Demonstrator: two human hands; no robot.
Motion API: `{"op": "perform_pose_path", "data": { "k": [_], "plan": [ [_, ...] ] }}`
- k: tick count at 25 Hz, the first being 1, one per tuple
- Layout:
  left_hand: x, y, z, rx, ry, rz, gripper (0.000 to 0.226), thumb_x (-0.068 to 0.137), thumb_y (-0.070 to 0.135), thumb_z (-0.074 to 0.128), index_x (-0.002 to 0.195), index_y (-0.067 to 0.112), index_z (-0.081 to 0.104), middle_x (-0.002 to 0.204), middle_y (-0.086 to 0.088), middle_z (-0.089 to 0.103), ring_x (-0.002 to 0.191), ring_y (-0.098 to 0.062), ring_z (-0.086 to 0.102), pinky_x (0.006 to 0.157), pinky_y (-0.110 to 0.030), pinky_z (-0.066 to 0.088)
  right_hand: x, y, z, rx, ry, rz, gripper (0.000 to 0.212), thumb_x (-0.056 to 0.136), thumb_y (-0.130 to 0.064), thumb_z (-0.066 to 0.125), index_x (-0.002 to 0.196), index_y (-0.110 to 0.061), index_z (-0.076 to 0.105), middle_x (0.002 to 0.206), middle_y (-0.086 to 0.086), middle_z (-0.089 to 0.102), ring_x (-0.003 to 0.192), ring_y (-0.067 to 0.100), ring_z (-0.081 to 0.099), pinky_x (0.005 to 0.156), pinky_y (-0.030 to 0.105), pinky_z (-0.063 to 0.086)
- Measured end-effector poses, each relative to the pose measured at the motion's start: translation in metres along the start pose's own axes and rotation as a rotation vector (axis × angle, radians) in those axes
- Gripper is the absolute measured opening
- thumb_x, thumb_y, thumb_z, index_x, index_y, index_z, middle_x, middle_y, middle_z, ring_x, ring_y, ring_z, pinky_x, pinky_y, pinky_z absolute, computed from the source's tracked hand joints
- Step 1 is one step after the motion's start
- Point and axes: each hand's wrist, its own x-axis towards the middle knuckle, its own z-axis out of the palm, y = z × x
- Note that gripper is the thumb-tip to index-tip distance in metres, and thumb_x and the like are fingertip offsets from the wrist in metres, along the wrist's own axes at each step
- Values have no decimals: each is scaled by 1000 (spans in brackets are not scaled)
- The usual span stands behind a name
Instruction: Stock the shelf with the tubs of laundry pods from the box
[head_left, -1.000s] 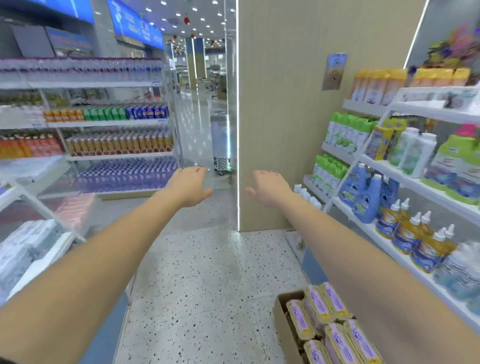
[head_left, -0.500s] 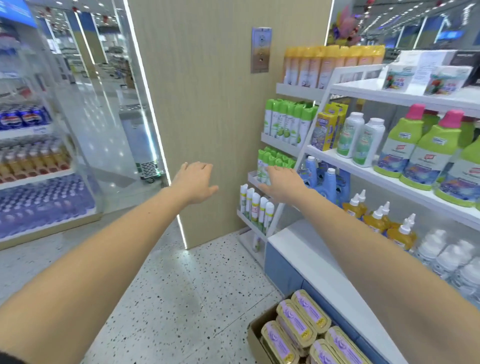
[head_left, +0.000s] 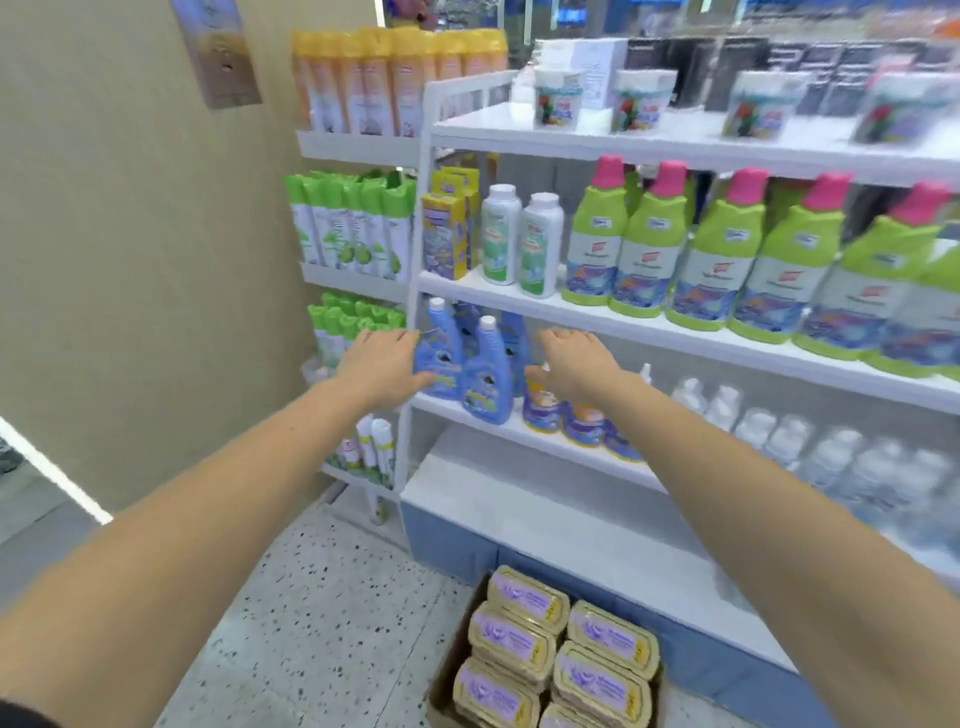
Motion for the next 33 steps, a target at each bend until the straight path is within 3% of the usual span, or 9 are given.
{"op": "perform_pose_path", "data": {
  "k": [3, 6, 12, 15, 20, 25, 33],
  "plan": [
    [48, 25, 10, -18, -12, 167, 58, 89, 39, 49, 134, 3, 39, 140, -16, 46, 128, -30, 43, 104, -39, 29, -13, 39, 2, 10, -4, 194, 52, 91, -41, 45, 127, -3, 43, 136, 18, 49, 125, 34, 45, 102, 41, 31],
    [80, 44, 16, -46, -15, 310, 62, 90, 37, 48, 141, 4, 31, 146, -15, 40, 133, -30, 37, 109, -41, 24, -27, 62, 5, 2, -10, 344, 54, 91, -42, 45, 129, -3, 42, 138, 17, 47, 127, 33, 44, 103, 40, 31],
    [106, 78, 43, -104, -62, 488, 62, 91, 34, 47, 142, 2, 28, 144, -16, 41, 130, -32, 41, 104, -40, 29, -61, 87, 40, 52, -26, 578, 55, 91, -39, 45, 132, -2, 41, 138, 20, 47, 126, 36, 46, 102, 41, 33],
    [110, 92, 71, -101, -40, 546, 54, 91, 33, 48, 135, 4, 38, 138, -16, 49, 124, -31, 46, 101, -39, 29, -80, 96, 59, 58, -58, 642, 53, 91, -38, 46, 129, -2, 44, 134, 22, 51, 122, 35, 49, 98, 41, 36],
    [119, 103, 119, -235, -33, 500, 38, 89, 28, 48, 118, 3, 49, 122, -19, 58, 113, -35, 52, 96, -39, 28, -94, 112, 105, 124, -83, 661, 52, 92, -37, 44, 132, -3, 41, 133, 21, 52, 119, 37, 50, 93, 42, 40],
    [107, 115, 198, -281, -134, 445, 53, 91, 30, 48, 137, 5, 40, 137, -19, 50, 123, -38, 46, 101, -41, 31, -106, 122, 182, 232, -232, 681, 58, 95, -39, 40, 139, -2, 33, 140, 19, 46, 125, 36, 45, 98, 43, 40],
    [49, 116, 398, -315, -395, 202, 55, 94, 34, 44, 140, 6, 35, 141, -18, 46, 126, -36, 45, 103, -41, 34, -155, 122, 383, 430, -418, 757, 58, 95, -38, 41, 143, -7, 30, 147, 16, 40, 133, 32, 38, 105, 38, 33]
  ]
}}
